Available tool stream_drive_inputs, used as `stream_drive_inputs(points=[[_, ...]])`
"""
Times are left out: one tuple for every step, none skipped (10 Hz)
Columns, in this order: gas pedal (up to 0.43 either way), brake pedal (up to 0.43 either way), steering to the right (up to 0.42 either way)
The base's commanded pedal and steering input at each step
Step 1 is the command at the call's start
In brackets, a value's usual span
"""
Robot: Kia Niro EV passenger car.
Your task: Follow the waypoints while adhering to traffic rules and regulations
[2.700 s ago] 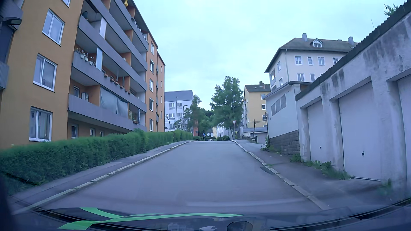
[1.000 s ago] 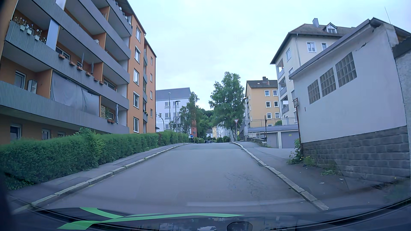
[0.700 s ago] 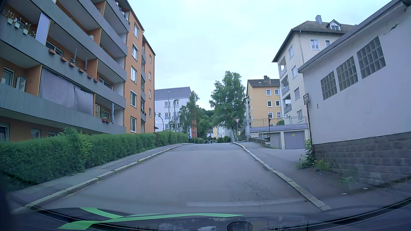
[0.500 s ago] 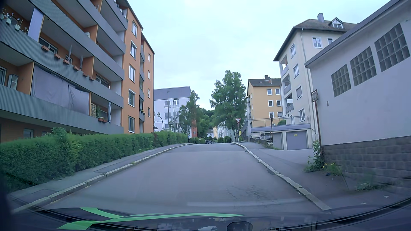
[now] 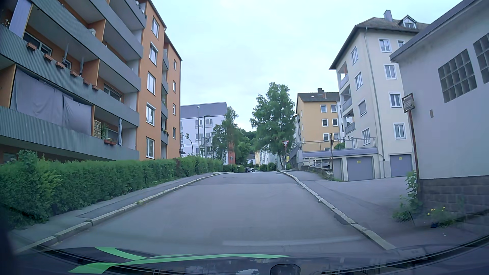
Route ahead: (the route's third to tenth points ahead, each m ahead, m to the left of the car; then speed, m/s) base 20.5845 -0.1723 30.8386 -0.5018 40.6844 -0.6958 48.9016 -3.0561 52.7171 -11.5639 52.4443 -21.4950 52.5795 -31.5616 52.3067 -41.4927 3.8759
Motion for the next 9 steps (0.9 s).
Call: stream_drive_inputs(points=[[0.138,0.000,-0.013],[0.138,0.000,-0.014],[0.138,0.000,-0.013],[0.138,0.000,-0.014],[0.138,0.000,-0.014],[0.138,0.000,-0.014],[0.138,0.000,-0.013],[0.138,0.000,-0.014],[0.138,0.000,-0.014]])
